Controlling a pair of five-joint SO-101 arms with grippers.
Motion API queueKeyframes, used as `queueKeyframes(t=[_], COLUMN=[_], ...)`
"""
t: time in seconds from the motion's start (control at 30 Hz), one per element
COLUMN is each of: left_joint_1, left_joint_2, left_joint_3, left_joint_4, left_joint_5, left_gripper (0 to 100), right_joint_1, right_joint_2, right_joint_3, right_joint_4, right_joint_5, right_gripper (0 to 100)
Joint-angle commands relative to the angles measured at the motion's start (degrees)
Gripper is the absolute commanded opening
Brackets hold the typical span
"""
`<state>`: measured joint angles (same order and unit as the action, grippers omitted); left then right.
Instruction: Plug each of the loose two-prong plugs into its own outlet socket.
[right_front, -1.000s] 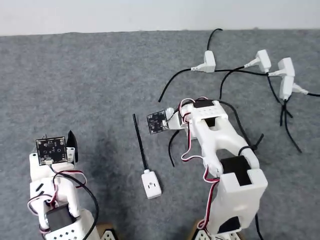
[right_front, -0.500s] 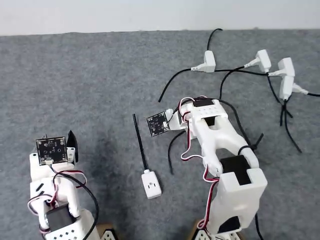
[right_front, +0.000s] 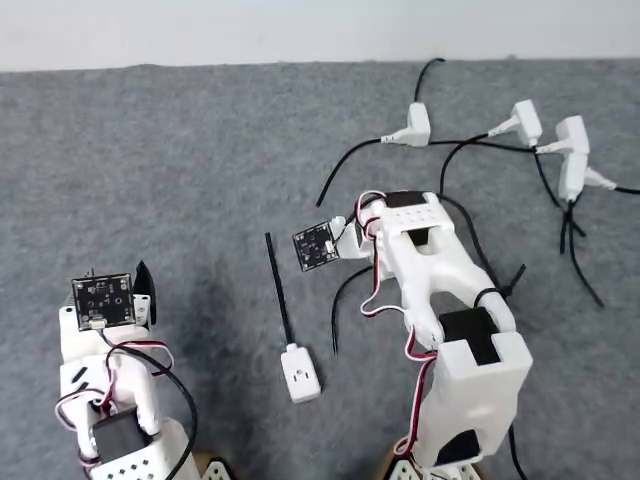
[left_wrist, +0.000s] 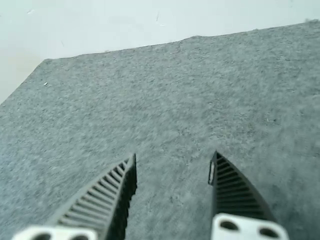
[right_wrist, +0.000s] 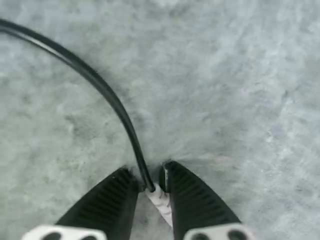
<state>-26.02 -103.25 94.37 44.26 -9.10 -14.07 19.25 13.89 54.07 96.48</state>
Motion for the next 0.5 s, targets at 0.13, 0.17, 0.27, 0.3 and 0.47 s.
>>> queueKeyframes(t=[0.13, 0.17, 0.27, 0.3, 0.47], left_joint_1=[0.35, 0.35, 0.35, 0.35, 0.35], left_joint_2=[-0.62, -0.62, -0.62, -0.62, -0.62], left_joint_3=[-0.57, -0.57, -0.48, -0.48, -0.13], left_joint_4=[-1.49, -1.49, -1.49, -1.49, -1.58], left_joint_5=[-0.7, -0.7, -0.7, -0.7, -0.79], left_gripper=[23, 23, 23, 23, 23], right_joint_1=[-0.84, -0.92, -0.92, -0.92, -1.45], right_joint_2=[-14.55, -16.66, -22.9, -24.92, -33.27], right_joint_3=[-5.98, -5.98, -5.98, -5.98, -5.89], right_joint_4=[22.37, 23.6, 26.42, 27.3, 33.19], right_joint_5=[0.53, 0.53, 0.53, 0.53, -3.96], right_gripper=[0.9, 0.9, 0.9, 0.9, 0.9])
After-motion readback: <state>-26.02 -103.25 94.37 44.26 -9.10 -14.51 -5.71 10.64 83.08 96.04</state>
